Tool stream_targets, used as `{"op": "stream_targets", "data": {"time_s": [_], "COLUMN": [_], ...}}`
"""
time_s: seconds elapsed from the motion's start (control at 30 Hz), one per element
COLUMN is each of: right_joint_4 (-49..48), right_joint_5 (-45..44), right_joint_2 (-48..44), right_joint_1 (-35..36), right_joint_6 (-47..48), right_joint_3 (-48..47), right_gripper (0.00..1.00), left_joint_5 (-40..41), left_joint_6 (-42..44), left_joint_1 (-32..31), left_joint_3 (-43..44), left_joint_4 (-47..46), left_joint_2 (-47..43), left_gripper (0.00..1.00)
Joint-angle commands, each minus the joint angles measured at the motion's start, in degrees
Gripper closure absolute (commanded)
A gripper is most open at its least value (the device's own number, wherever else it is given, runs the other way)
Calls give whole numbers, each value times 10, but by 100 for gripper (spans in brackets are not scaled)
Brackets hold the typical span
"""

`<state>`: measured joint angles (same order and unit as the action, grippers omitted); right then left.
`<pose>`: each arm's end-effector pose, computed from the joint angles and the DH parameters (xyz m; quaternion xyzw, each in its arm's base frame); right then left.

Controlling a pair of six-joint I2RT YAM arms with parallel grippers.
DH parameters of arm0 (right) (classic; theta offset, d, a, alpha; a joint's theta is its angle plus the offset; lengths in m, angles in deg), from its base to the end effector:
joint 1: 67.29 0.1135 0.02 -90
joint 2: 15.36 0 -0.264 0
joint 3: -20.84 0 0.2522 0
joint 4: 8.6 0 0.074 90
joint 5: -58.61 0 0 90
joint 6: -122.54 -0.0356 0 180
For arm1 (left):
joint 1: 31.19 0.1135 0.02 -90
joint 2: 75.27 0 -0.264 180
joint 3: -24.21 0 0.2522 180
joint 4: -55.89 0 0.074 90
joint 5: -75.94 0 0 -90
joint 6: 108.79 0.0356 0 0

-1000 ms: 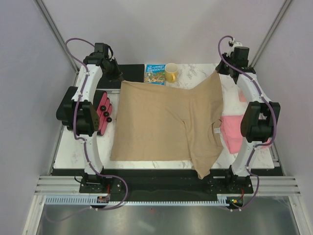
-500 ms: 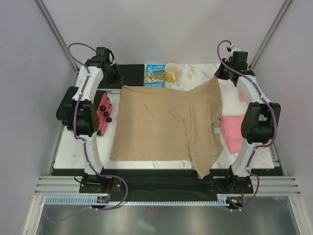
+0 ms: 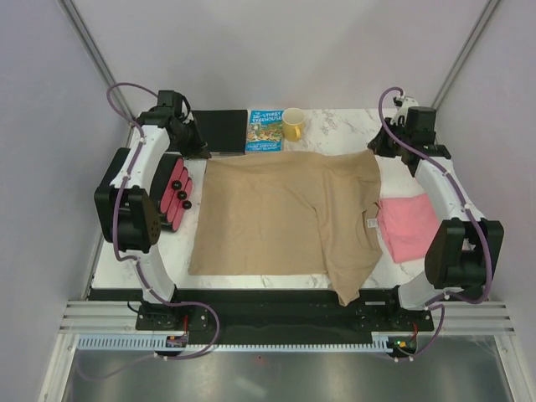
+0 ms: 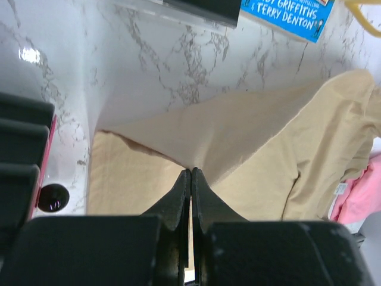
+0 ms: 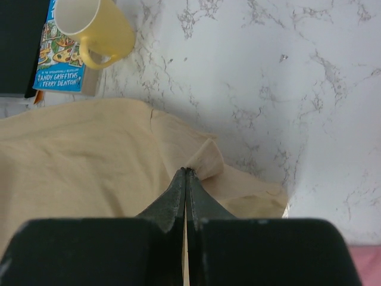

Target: Fold and stack the t-shirts

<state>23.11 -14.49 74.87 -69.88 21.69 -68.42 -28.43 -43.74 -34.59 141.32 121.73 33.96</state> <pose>0.3643 -0.0061 0.3149 0.0316 0.8702 0.1628 0.4639 0.4131 -0.0334 0.3054 -0.1444 0.9433 -0.1836 0.2360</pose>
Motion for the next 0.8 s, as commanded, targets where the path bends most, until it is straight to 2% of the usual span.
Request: {"op": "stream_targets", "data": {"time_s": [0.0, 0.17, 0.3, 0.53, 0.63, 0.77], "right_joint_4": [36, 89, 144, 158, 162, 165], "right_joint_5": [21, 2, -84, -194, -204, -171], "right_joint_2": [-29, -33, -44, -72, -72, -64], "right_joint_1": [7, 10, 10, -4, -13, -14], "right_joint_6": [-14, -30, -35, -51, -44, -40], "right_joint_3": [37, 48, 48, 73, 76, 80], "right_gripper": [100, 100, 100, 100, 100, 100], "left_joint_5": [-15, 0, 43, 103, 120, 134], "left_joint_6": [17, -5, -14, -31, -28, -17], "left_joint_1": [-2, -2, -1, 5, 10, 13], "left_joint_3": [-37, -68, -70, -68, -60, -57], "left_joint_4": [-7, 9, 34, 51, 59, 71], "left_joint_2": [-40, -51, -49, -55, -45, -31], "left_gripper": [98, 98, 98, 98, 98, 98]}}
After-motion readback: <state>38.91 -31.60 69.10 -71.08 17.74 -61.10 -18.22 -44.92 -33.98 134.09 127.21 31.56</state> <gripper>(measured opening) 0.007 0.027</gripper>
